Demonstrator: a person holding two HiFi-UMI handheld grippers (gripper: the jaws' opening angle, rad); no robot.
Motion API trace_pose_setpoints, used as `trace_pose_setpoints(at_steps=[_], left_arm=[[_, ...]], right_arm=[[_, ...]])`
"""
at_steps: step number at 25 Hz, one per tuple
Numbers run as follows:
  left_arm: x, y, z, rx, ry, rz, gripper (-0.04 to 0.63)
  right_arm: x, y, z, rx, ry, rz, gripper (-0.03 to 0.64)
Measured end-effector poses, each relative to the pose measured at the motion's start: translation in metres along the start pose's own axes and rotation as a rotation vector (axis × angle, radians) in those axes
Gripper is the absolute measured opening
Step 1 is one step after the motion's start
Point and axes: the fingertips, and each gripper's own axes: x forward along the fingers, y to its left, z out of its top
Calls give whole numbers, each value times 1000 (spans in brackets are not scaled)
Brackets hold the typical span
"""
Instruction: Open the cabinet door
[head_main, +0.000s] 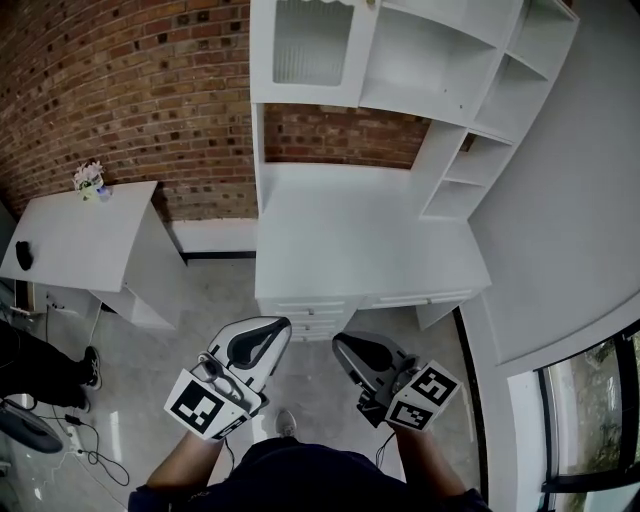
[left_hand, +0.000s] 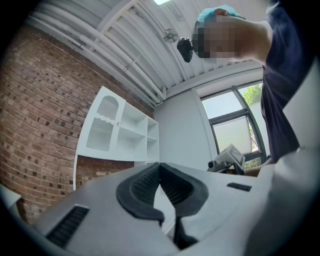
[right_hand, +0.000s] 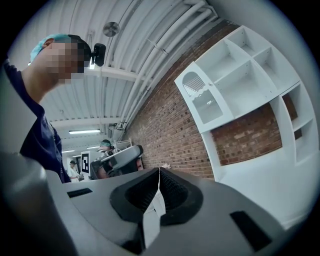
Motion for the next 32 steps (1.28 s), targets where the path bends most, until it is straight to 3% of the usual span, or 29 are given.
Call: trace_pose_setpoints(at_steps=[16, 32], left_arm=[[19, 73, -9, -10, 0, -30, 8], [100, 135, -24, 32, 15, 46, 8]], right_arm=[[55, -42, 8, 11, -1, -58, 26], [91, -139, 37, 16, -18, 26, 26]])
